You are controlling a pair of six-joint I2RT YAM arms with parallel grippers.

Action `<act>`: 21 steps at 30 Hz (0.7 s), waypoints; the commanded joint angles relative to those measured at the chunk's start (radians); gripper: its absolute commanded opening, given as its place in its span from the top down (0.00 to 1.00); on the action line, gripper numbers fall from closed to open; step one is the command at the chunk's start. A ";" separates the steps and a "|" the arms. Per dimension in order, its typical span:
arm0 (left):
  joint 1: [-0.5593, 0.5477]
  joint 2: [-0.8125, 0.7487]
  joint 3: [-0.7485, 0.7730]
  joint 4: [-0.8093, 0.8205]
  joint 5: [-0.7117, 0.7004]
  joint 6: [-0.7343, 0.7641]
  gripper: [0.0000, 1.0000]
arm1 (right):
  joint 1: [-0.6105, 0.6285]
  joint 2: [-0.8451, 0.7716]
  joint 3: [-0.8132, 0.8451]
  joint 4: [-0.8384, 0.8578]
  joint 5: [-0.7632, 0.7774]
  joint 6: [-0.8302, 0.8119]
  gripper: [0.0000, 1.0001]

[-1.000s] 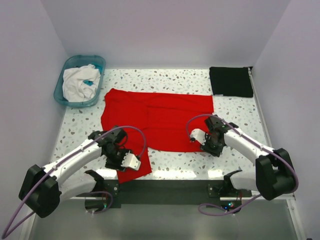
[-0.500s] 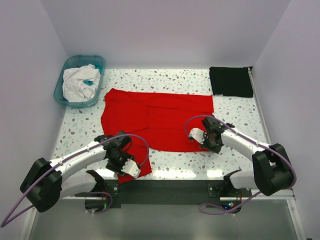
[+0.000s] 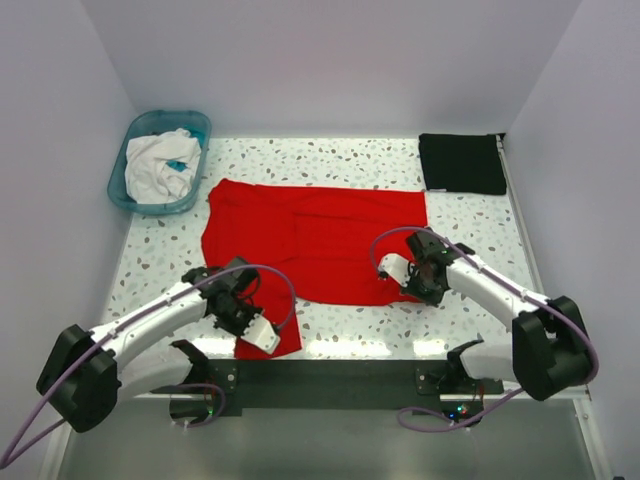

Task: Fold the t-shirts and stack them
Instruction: Fold the tshirt

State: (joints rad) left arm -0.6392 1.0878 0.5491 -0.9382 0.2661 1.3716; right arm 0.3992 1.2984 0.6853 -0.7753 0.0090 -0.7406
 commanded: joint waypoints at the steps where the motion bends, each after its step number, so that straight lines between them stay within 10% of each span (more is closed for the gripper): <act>1: 0.079 -0.043 0.102 -0.127 0.082 -0.012 1.00 | 0.001 -0.091 0.046 -0.093 -0.055 -0.009 1.00; 12: 0.248 -0.106 0.268 -0.306 0.176 -0.043 1.00 | -0.022 -0.226 0.071 -0.243 -0.081 -0.075 1.00; 21: 0.496 0.193 0.624 -0.338 0.300 -0.006 1.00 | -0.077 -0.084 0.206 -0.256 -0.115 -0.154 1.00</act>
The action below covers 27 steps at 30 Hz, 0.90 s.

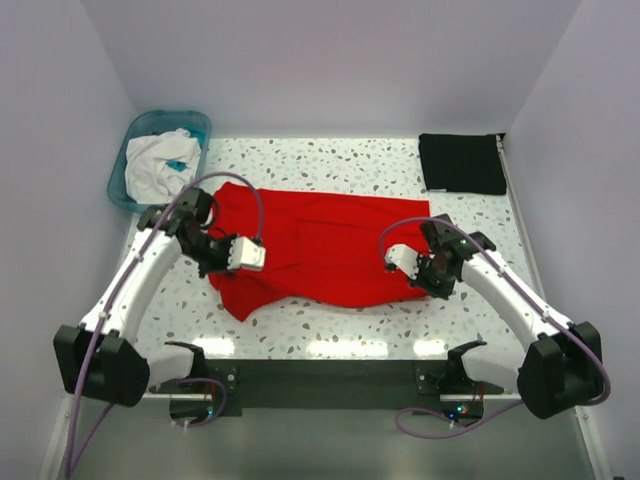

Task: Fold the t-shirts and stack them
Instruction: Fold the tshirt

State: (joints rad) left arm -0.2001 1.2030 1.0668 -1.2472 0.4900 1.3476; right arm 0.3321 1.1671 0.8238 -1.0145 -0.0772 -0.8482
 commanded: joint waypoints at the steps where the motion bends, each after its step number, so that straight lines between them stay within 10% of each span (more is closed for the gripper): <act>1: 0.071 0.136 0.134 -0.029 0.090 0.019 1.00 | -0.018 0.058 0.095 -0.015 -0.030 -0.048 1.00; 27: 0.143 0.724 0.669 0.035 0.059 -0.027 1.00 | -0.171 0.569 0.552 0.010 -0.027 -0.152 1.00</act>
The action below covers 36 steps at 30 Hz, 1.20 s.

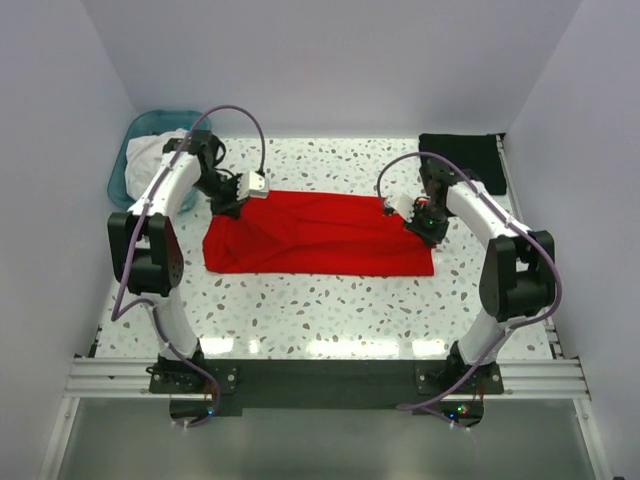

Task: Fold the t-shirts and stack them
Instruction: Fold the tshirt

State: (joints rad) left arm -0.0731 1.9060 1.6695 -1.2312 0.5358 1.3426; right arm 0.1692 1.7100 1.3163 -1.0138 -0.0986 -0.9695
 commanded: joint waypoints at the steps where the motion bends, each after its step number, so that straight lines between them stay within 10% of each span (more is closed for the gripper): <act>1: 0.016 0.027 0.075 0.018 0.016 -0.023 1.00 | -0.011 0.034 0.075 0.004 -0.006 -0.031 1.00; 36: 0.010 0.237 0.272 0.024 -0.019 -0.034 1.00 | -0.016 0.158 0.107 0.052 0.020 -0.012 1.00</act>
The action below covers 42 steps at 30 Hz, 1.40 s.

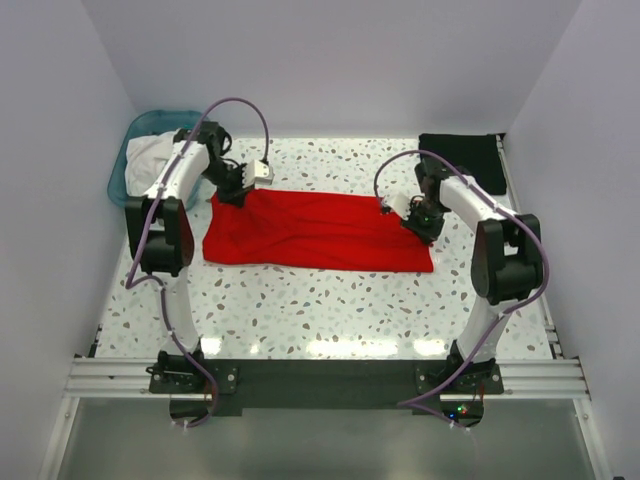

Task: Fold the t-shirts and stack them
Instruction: Fold the tshirt

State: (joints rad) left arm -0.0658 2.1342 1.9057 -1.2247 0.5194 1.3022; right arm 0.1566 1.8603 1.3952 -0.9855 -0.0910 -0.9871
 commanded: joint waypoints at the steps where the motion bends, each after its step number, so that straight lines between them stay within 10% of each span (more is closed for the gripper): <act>1: 0.003 0.012 0.036 0.022 -0.004 0.005 1.00 | -0.005 0.011 0.030 0.022 0.013 0.007 1.00; 11: 0.026 0.032 0.038 0.097 -0.012 -0.107 0.99 | -0.003 0.046 0.071 0.064 0.053 0.057 0.91; 17: 0.099 0.001 0.041 0.139 -0.007 -0.260 0.63 | -0.012 0.019 0.070 0.058 0.105 0.093 0.55; 42: 0.254 -0.201 -0.471 0.175 0.097 -0.475 0.44 | -0.025 -0.070 -0.081 -0.041 -0.112 0.538 0.61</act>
State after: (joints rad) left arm 0.1833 1.9301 1.4338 -1.0943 0.5865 0.8528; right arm 0.1383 1.8061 1.3117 -1.0538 -0.2008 -0.5381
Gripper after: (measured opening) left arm 0.566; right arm 0.385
